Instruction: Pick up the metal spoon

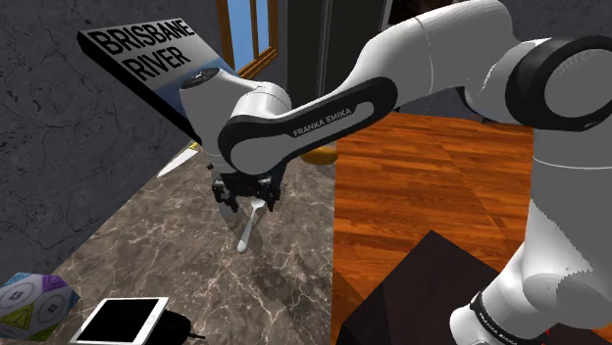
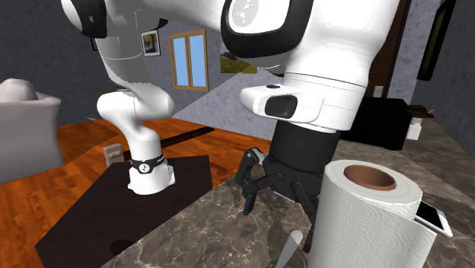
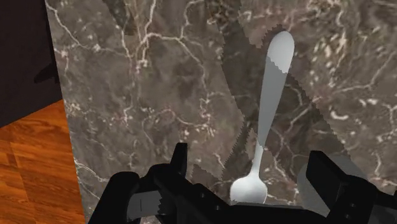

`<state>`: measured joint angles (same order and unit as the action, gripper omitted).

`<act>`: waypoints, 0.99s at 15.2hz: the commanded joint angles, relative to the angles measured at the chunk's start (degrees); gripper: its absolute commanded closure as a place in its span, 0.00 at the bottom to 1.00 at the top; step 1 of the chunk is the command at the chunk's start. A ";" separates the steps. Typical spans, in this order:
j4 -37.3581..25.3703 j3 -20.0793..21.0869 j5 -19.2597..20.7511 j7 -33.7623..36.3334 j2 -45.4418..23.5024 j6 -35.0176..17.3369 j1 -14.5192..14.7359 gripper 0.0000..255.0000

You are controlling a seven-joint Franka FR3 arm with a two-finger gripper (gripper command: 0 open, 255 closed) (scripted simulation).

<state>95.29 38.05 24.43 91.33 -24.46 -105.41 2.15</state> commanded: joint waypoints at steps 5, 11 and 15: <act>-2.57 -1.89 2.64 3.63 -5.03 -1.43 2.16 0.00; -1.37 -2.34 3.44 4.33 -6.07 -3.41 2.26 1.00; -1.34 -2.33 3.43 4.32 -6.05 -3.42 2.25 1.00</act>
<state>93.93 35.73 27.85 95.65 -30.50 -108.83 4.41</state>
